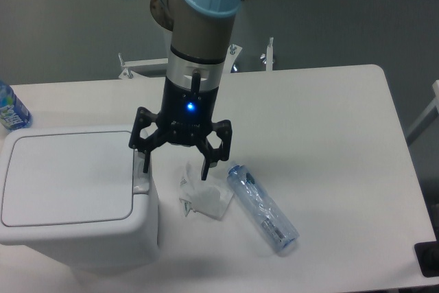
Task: Open the trash can
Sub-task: 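Press the gripper finger down on the lid's push button, then hold the gripper in place as the white lid springs open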
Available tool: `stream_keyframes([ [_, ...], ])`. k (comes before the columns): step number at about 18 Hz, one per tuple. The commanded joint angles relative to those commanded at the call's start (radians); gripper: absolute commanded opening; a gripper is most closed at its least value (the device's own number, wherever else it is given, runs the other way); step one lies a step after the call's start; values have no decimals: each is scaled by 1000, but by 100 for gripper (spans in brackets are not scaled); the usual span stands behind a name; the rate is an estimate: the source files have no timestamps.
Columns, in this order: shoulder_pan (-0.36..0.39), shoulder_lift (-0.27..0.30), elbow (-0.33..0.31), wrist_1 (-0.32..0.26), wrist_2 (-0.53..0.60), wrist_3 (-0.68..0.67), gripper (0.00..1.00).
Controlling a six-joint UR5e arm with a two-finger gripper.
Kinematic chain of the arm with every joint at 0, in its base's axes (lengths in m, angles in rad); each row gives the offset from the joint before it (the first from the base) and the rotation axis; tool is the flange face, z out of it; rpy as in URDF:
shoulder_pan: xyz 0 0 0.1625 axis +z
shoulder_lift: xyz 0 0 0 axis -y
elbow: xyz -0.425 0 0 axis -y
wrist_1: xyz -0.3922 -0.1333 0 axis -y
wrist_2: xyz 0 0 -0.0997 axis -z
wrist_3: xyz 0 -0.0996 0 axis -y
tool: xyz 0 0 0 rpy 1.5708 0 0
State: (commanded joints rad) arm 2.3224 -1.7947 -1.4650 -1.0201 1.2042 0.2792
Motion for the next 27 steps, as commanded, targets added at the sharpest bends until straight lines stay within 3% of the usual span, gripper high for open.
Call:
stream_keyframes([
  [27,0,-15,-8,9,3,14,100],
])
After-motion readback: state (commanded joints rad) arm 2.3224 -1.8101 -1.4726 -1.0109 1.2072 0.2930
